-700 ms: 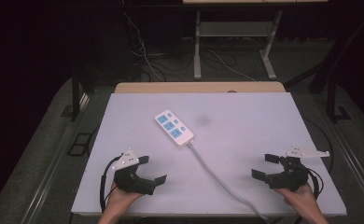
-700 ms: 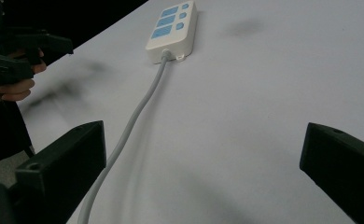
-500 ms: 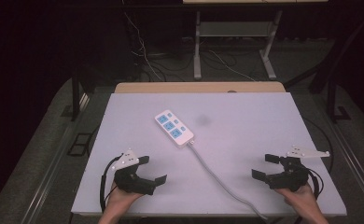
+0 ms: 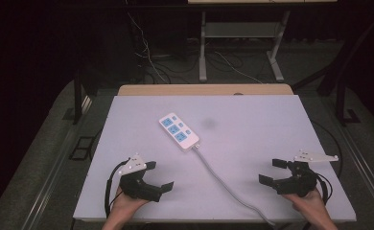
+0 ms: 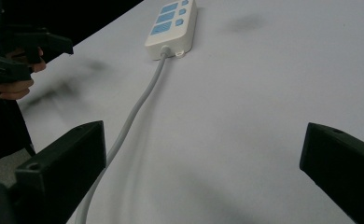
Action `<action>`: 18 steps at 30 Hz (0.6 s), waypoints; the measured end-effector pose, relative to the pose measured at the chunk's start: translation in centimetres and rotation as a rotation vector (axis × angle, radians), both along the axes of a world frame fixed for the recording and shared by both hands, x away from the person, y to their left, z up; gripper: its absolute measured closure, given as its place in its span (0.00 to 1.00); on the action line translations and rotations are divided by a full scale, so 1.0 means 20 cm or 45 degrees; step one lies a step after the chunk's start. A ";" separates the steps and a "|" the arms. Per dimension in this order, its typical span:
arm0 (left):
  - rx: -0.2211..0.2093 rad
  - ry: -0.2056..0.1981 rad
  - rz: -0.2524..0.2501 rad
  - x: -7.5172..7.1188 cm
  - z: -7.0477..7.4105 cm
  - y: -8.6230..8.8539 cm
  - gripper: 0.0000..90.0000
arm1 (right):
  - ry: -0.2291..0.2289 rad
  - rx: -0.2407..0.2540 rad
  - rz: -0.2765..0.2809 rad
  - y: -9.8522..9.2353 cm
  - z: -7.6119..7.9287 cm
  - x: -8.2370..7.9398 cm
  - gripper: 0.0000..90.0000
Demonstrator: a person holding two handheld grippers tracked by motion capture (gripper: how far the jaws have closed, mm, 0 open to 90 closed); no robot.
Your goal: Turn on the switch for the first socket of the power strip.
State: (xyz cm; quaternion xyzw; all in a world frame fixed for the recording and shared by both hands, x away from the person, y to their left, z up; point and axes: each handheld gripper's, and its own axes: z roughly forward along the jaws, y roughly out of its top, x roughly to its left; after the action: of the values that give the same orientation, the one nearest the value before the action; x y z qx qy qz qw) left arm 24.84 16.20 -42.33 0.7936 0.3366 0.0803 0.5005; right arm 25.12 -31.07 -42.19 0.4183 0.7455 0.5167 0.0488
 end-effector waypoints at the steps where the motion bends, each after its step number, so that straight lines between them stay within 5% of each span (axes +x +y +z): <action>1: 0.001 0.000 -0.005 0.00 0.00 -0.01 0.00 | 0.001 0.000 0.001 0.00 0.00 0.00 0.00; 18: 0.066 0.007 -0.063 0.02 0.07 -0.05 0.00 | 0.006 -0.009 0.024 0.01 0.00 0.00 0.00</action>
State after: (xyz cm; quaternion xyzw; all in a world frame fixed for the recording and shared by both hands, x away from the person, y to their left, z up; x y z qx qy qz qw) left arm 25.27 15.19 -40.85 0.8146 0.3161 0.0745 0.4806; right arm 25.05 -30.96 -42.28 0.4123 0.7512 0.5136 0.0438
